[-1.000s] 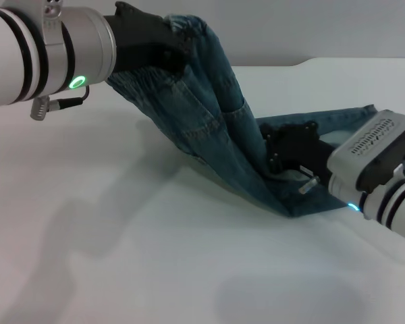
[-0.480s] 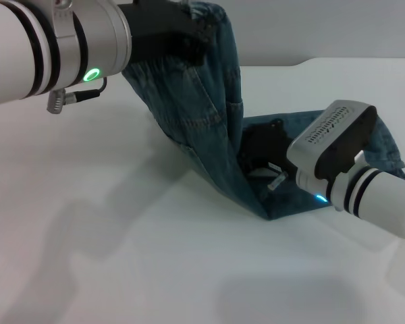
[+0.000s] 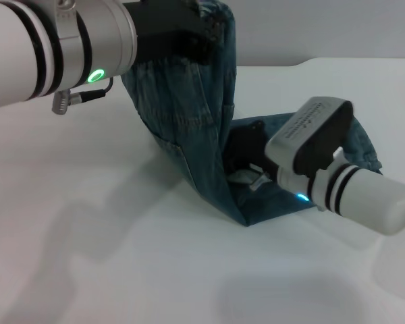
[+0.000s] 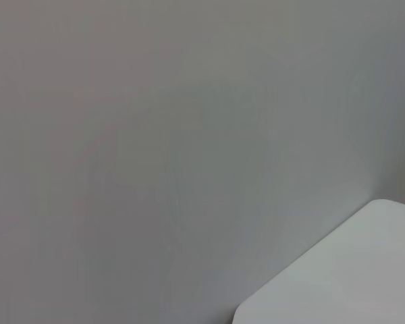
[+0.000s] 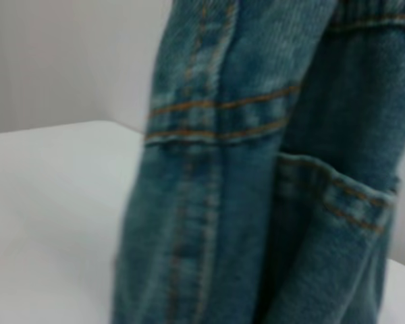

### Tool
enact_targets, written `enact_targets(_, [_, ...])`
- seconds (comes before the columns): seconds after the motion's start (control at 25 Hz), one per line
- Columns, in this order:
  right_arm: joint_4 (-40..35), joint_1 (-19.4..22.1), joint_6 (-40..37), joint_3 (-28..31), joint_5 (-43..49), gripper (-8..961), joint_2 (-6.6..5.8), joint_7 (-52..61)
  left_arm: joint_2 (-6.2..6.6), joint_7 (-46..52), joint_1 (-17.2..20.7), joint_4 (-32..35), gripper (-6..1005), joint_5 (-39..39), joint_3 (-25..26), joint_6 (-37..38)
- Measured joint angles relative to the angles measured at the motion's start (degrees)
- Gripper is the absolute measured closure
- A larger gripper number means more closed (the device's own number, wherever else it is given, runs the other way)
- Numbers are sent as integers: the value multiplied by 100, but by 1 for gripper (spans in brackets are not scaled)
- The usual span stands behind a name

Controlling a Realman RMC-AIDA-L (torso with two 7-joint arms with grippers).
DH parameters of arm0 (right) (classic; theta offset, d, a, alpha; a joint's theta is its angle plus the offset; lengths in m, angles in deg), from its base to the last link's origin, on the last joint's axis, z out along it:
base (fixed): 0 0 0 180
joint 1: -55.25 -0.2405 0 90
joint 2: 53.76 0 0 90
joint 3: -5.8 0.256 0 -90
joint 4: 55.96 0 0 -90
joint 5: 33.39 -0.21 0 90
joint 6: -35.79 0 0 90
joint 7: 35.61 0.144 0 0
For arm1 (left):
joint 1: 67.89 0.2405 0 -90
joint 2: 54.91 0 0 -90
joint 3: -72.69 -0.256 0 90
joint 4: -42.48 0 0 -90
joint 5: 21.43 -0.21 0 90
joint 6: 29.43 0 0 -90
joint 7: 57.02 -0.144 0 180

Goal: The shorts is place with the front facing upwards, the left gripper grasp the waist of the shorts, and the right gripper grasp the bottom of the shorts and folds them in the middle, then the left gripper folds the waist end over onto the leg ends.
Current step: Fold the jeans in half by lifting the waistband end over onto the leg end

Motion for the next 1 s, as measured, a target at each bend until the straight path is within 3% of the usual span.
enact_targets(0.24, [588,994,109,1027,-210,954,-61,-544,2,-65,148,-46,914,0,40,5])
enact_targets(0.48, [456,1464,362,1680,-194,954,-73,-588,2,-68,171,-96,913,8,44,-16])
enact_targets(0.68, [287,1332,375,1636,-192,954,-27,-550,2,-69,158,-137,911,52,20,-4])
enact_targets(1.0, [-128,661,329,1141,-257,954,-1,-206,-5,-237,93,-175,909,441,-107,129])
